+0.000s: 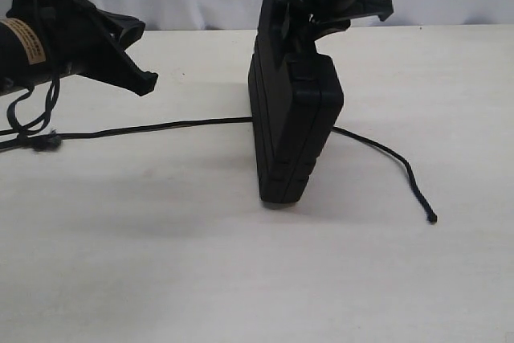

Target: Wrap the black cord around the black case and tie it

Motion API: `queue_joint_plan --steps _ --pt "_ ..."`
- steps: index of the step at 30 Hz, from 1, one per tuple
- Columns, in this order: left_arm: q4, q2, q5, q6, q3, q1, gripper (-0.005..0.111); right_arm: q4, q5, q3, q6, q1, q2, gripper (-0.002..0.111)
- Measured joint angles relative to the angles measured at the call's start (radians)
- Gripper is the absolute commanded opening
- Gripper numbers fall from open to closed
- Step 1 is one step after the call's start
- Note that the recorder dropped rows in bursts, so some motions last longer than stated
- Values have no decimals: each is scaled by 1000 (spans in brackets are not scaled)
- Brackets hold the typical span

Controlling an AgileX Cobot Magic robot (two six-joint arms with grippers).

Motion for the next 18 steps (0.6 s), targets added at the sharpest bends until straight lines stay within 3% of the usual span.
queue_joint_plan --steps 15,18 --pt "0 0 0 -2 0 4 0 0 19 -9 0 0 -21 32" --pt "0 0 0 -2 0 4 0 0 36 -9 0 0 -21 21"
